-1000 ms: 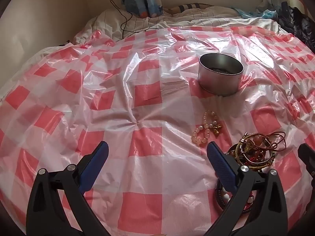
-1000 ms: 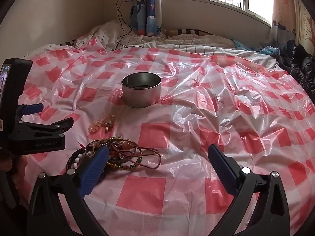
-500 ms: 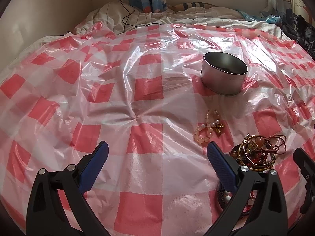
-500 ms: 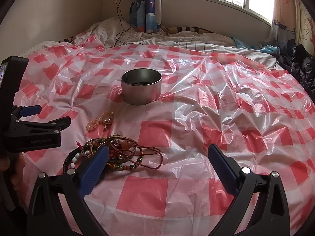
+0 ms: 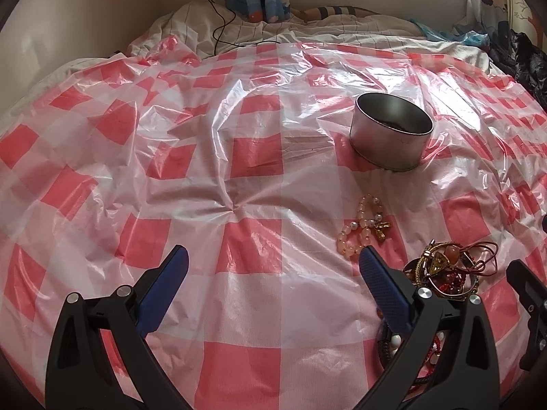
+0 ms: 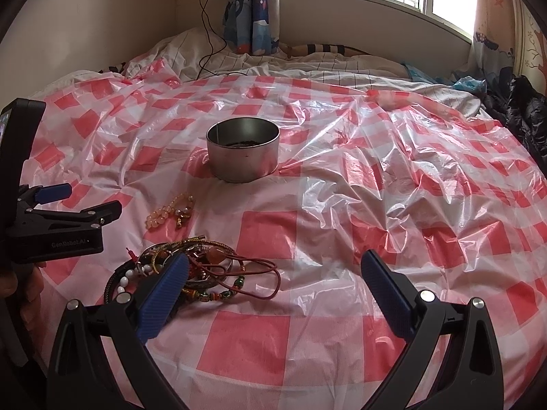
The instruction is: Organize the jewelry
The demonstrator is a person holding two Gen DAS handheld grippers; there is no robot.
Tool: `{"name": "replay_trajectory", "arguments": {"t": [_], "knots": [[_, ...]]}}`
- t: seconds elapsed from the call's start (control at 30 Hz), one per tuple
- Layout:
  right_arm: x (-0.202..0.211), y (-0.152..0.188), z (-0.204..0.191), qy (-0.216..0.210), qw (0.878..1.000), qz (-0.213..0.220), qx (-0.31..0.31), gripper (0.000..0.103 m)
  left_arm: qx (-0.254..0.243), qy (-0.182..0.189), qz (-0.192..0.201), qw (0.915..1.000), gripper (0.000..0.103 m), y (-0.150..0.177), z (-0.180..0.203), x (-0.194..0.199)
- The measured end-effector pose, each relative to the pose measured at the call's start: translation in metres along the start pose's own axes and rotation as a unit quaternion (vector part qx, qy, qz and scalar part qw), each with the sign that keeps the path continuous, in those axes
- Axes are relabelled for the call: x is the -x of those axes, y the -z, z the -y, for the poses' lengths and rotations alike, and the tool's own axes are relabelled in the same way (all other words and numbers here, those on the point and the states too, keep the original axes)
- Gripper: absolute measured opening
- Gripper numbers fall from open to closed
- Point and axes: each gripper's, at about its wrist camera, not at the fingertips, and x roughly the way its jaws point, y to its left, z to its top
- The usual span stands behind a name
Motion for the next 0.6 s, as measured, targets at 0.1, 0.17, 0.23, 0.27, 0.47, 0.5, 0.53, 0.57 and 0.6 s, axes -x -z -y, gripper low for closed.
{"name": "replay_trajectory", "arguments": {"t": [0.1,0.17,0.23,0.27,0.47,0.5,0.53,0.57,0.6], "knots": [[-0.0006,-0.0005,0.0003,0.000,1.000,0.001,0.000,0.097,0.002,-0.003,-0.001,1.0000,0.096,-0.0007,-0.0006,-0.0013],[0.0001,0.0000,-0.0003,0.000,1.000,-0.001,-0.001,0.097,0.001,-0.003,0.001,1.0000,0.096,-0.0006,-0.0009,-0.0009],[-0.0010,-0.0008,0.0003,0.000,1.000,-0.002,-0.002,0.097,-0.001,-0.006,0.004,1.0000,0.096,-0.0008,0.0003,-0.0002],[-0.0011,-0.0007,0.0005,0.000,1.000,-0.001,-0.002,0.097,-0.003,-0.009,0.005,0.9999,0.096,-0.0005,0.0010,0.0001],[-0.0018,-0.0005,0.0005,0.001,1.000,-0.002,0.000,0.097,-0.011,-0.014,0.009,0.9998,0.096,0.0011,0.0035,0.0019],[-0.0016,0.0004,0.0004,0.000,1.000,-0.001,0.000,0.097,-0.012,-0.016,0.010,0.9997,0.096,0.0010,0.0037,0.0024],[-0.0019,0.0000,0.0006,0.001,1.000,-0.001,0.001,0.097,-0.012,-0.018,0.011,0.9997,0.096,0.0011,0.0036,0.0027],[-0.0021,0.0007,0.0003,0.001,1.000,-0.001,0.001,0.097,-0.013,-0.019,0.011,0.9997,0.096,0.0011,0.0038,0.0032],[-0.0023,0.0006,0.0004,0.001,1.000,-0.001,0.001,0.097,-0.012,-0.018,0.011,0.9997,0.096,0.0010,0.0036,0.0032]]}}
